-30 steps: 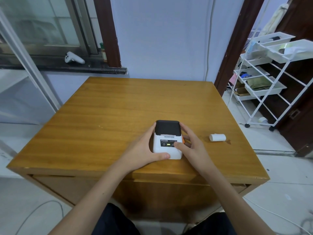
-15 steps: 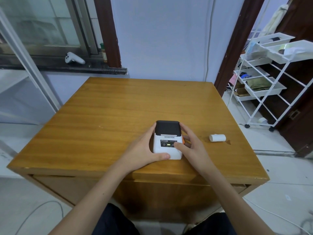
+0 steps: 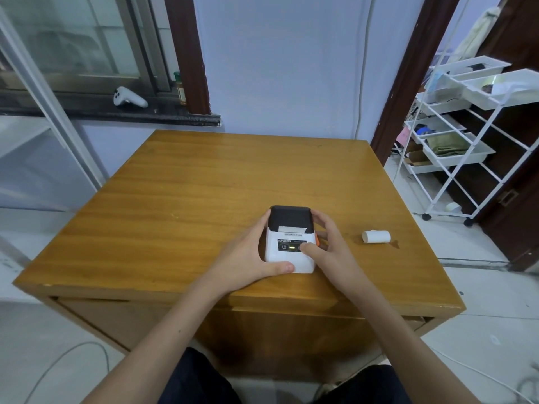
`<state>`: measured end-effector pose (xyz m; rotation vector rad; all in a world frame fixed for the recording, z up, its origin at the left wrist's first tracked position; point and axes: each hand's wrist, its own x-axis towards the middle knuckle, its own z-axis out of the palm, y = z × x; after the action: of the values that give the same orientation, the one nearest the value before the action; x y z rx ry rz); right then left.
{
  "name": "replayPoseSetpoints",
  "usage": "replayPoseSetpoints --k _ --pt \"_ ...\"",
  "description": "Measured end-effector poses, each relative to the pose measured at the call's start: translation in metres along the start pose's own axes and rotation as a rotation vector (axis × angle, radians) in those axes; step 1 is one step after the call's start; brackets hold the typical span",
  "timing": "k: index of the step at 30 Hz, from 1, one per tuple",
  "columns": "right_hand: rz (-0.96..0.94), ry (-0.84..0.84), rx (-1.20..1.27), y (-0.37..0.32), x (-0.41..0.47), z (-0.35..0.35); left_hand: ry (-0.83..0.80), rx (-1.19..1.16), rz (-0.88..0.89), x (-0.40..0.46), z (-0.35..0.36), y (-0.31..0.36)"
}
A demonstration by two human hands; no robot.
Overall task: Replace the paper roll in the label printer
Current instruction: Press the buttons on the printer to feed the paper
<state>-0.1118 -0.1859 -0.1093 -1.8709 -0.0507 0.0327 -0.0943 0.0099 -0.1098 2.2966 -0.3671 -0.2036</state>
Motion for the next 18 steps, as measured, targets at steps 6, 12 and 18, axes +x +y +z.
replayPoseSetpoints --k 6,12,18 --pt "0.007 -0.015 0.011 -0.0039 -0.0012 -0.0001 -0.015 0.011 -0.010 0.0014 0.0007 -0.0006" --pt "-0.008 0.046 -0.003 0.0011 -0.0060 -0.0048 -0.016 0.012 -0.021 0.0014 0.0006 -0.0016" --pt "0.017 0.089 0.055 0.0049 -0.0029 -0.0040 -0.015 0.007 -0.010 0.0015 0.0008 -0.0027"
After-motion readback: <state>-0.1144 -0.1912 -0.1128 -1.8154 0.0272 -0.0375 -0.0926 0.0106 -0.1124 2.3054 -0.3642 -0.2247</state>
